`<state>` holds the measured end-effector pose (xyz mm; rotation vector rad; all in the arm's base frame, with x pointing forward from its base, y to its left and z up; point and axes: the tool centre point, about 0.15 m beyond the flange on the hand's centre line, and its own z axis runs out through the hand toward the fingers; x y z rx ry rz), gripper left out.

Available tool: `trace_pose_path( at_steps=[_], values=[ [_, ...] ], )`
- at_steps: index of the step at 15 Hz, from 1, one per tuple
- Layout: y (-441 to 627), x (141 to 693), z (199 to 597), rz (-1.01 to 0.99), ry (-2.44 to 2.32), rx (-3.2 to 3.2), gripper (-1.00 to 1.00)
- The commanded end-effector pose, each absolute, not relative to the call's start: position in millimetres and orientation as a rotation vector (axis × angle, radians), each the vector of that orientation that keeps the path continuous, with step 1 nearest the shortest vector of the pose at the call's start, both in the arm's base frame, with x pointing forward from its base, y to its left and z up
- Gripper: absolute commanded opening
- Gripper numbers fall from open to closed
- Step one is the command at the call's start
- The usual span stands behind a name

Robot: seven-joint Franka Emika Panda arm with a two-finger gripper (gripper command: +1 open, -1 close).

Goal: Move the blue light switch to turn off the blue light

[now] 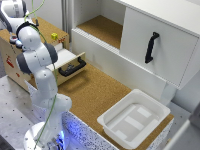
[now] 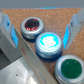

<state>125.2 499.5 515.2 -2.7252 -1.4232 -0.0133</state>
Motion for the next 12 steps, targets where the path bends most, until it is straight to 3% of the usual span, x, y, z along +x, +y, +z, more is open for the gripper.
trace_pose_path(
  at_steps=[1,12],
  values=[
    [541.9,142.5,529.9,0.189,-1.463,-2.877,-1.0],
    [552.8,150.0,524.3,0.048,-1.525,-2.884,-1.0]
  ],
)
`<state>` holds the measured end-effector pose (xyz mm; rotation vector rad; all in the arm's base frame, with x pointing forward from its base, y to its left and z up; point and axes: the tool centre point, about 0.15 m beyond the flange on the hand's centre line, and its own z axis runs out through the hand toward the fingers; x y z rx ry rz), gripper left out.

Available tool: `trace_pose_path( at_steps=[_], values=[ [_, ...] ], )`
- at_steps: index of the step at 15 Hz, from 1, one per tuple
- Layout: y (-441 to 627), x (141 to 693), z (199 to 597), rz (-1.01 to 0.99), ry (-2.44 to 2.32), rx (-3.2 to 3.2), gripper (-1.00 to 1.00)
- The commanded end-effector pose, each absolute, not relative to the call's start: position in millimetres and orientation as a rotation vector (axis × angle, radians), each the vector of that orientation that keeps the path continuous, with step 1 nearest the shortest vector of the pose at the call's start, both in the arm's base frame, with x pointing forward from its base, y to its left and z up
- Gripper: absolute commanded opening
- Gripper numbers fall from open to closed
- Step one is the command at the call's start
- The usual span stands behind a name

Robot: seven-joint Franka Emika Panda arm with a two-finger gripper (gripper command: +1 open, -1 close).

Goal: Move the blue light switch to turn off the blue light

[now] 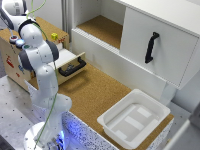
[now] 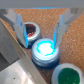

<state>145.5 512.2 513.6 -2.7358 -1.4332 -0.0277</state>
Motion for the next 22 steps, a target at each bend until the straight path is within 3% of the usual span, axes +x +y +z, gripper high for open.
trace_pose_path(
  at_steps=[1,7,22],
  values=[
    [554.8,150.0,523.5,0.038,-1.54,-2.88,-1.0],
    [555.6,160.7,493.1,-0.004,-1.582,-2.84,-1.0],
    [537.4,157.0,434.1,0.1,-1.552,-2.778,-1.0]
  ],
)
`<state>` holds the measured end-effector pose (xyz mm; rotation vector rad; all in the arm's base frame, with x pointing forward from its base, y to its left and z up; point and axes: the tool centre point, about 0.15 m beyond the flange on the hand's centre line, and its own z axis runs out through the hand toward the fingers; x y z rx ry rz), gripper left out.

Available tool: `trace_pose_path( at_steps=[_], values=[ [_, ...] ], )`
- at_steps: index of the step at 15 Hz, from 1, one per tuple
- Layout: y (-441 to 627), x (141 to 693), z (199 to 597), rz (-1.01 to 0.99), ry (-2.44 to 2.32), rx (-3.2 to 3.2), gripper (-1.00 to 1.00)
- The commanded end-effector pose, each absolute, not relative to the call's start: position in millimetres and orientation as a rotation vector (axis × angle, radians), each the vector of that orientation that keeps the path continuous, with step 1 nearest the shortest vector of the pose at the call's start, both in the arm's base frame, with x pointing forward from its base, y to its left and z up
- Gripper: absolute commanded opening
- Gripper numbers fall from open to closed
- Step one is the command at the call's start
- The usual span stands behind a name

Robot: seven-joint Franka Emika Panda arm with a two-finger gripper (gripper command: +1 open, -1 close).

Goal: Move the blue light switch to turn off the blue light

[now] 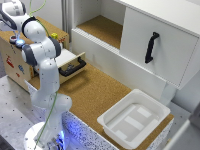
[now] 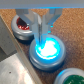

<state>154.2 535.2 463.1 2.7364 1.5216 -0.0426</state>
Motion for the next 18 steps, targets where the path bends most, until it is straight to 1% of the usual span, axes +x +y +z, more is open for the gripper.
trace_pose_path(
  at_steps=[1,3,5,6,8,9,12,14,18],
  values=[
    [536.7,155.6,429.5,-0.097,1.517,2.7,-1.0],
    [534.5,153.5,425.0,-0.083,1.525,2.724,-1.0],
    [535.8,151.4,442.5,-0.018,1.529,2.714,-1.0],
    [535.0,151.6,456.8,0.038,1.528,2.722,-1.0],
    [535.7,152.1,500.2,0.16,1.524,2.698,-1.0],
    [536.5,152.4,521.5,0.195,1.523,2.664,1.0],
    [533.6,153.9,563.9,0.267,1.498,2.586,1.0],
    [532.3,155.8,566.8,0.269,1.512,2.584,1.0],
    [531.6,158.7,557.3,0.254,1.557,2.595,1.0]
  ],
)
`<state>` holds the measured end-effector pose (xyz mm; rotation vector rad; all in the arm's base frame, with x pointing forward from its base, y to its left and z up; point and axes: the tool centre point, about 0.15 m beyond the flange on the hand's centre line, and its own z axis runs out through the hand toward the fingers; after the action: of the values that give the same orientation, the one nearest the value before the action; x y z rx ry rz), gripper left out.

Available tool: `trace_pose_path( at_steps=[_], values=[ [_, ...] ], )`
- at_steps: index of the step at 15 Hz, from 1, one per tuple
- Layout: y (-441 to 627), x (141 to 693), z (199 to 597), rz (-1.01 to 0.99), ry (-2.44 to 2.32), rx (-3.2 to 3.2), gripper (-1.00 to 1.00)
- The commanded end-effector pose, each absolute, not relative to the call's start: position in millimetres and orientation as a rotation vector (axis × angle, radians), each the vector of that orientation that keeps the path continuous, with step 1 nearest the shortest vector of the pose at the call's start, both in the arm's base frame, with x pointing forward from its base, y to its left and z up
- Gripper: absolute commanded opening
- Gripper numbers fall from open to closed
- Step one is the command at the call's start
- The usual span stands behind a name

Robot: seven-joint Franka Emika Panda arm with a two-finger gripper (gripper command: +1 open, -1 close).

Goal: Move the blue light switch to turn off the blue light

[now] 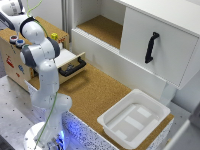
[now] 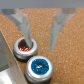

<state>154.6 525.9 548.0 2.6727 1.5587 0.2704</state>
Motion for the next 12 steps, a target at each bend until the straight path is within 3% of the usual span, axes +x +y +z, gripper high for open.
trace_pose_path(
  at_steps=[1,12],
  values=[
    [531.3,158.8,555.3,0.248,1.563,2.599,1.0],
    [465.3,164.1,534.8,0.213,1.557,2.658,1.0]
  ],
)
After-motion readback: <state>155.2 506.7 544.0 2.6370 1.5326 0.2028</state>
